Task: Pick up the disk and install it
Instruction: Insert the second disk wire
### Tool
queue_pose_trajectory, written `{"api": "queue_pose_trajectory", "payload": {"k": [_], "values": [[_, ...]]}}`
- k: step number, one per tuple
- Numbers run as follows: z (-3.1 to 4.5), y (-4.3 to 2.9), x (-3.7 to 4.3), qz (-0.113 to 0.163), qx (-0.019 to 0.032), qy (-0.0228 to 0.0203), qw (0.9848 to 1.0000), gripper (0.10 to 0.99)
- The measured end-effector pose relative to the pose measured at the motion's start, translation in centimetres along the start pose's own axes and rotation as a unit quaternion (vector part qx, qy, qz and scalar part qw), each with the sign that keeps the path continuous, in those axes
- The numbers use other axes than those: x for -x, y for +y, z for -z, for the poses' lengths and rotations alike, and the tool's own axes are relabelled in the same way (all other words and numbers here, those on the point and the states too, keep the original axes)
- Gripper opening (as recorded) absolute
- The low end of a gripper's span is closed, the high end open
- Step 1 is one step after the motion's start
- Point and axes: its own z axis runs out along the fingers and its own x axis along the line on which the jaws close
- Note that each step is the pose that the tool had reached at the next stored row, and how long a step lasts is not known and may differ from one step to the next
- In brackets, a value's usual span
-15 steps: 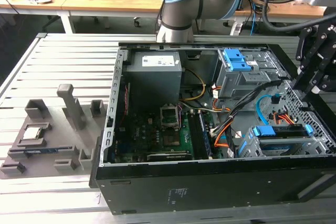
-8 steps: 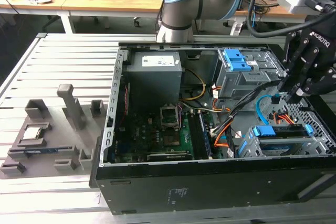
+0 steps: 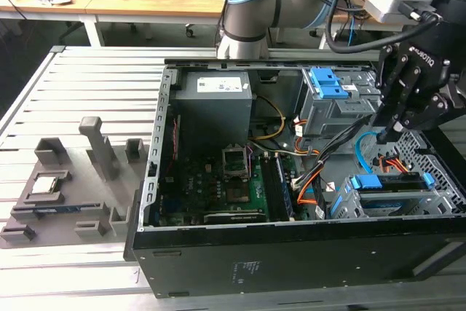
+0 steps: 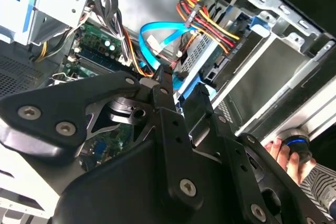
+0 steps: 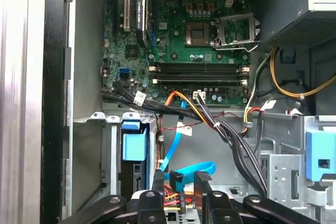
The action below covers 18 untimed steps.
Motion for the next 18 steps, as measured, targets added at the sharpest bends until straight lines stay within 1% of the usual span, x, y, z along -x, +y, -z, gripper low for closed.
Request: {"api": "queue_pose_trajectory", "payload": {"k": [2,5,6,11,12,13,14,17,18], "values": [[-0.15,0.15,0.01,0.004,-0.0002,0.0003,1.0,0.361],[-0.61,0.35,0.04,0.01,-0.0004,0.0008,1.0,0.361],[-0.61,0.35,0.04,0.009,-0.0004,0.0016,1.0,0.361],[-0.62,0.36,0.04,0.009,-0.0003,0.0023,1.0,0.361],[-0.62,0.36,0.04,0.009,-0.0004,0.0025,1.0,0.349],[-0.62,0.36,0.04,0.009,-0.0004,0.0028,1.0,0.216],[-0.62,0.36,0.04,0.009,-0.0003,0.0031,1.0,0.161],[-0.63,0.36,-0.11,0.009,-0.0003,0.0037,0.9999,0.161],[-0.66,0.37,-0.43,0.009,-0.0003,0.0041,0.9999,0.161]]}}
